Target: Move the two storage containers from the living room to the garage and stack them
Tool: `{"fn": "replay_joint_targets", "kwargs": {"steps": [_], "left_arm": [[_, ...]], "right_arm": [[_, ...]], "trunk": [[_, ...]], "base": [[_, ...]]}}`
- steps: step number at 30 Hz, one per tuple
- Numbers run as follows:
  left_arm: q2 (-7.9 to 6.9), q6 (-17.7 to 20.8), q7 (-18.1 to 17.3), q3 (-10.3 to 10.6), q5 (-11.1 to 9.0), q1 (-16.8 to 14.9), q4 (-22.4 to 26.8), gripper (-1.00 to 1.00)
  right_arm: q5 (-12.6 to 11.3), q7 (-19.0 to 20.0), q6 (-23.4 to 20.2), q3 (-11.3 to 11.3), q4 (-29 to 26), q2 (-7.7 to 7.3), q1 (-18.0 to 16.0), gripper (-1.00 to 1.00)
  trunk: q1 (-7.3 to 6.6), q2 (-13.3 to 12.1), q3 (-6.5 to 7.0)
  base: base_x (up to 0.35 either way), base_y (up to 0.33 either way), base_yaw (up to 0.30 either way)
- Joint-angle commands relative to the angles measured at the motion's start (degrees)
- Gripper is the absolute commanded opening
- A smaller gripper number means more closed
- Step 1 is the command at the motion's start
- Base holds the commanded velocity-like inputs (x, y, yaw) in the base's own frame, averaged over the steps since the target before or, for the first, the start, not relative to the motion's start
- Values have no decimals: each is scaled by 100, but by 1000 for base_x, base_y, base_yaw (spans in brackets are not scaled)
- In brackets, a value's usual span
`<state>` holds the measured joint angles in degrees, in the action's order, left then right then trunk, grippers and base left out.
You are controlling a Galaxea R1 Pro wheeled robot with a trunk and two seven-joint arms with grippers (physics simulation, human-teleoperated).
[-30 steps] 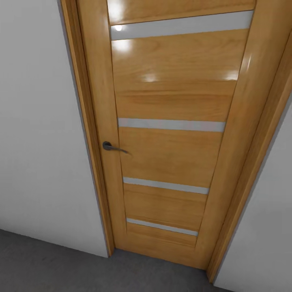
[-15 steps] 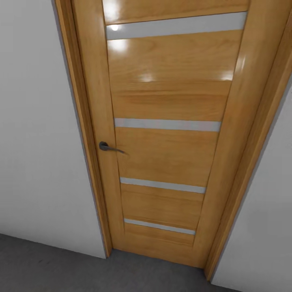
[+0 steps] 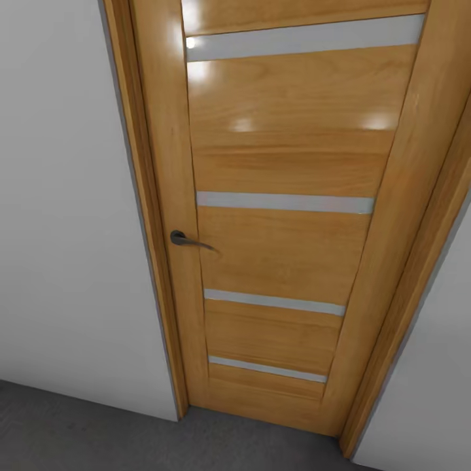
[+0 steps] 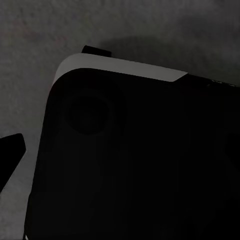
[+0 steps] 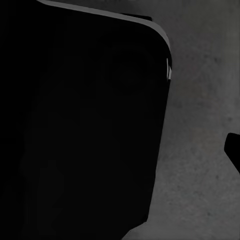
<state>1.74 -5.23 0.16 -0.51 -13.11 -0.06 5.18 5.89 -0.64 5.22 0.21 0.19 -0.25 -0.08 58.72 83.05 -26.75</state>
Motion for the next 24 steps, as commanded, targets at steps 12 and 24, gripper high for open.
{"fn": "replay_joint_targets", "kwargs": {"steps": [12,24], "left_arm": [[2,-13,2,-2,-26,-2,1,100],[2,-13,2,-2,-25,-2,1,100]], "right_arm": [[55,-10,54,-14,1,3,-1,100],[53,-15,50,-26,5,7,-1,100]], "trunk": [[1,3,-4],[1,3,-4]], "base": [[9,32,-42],[0,0,-154]]}}
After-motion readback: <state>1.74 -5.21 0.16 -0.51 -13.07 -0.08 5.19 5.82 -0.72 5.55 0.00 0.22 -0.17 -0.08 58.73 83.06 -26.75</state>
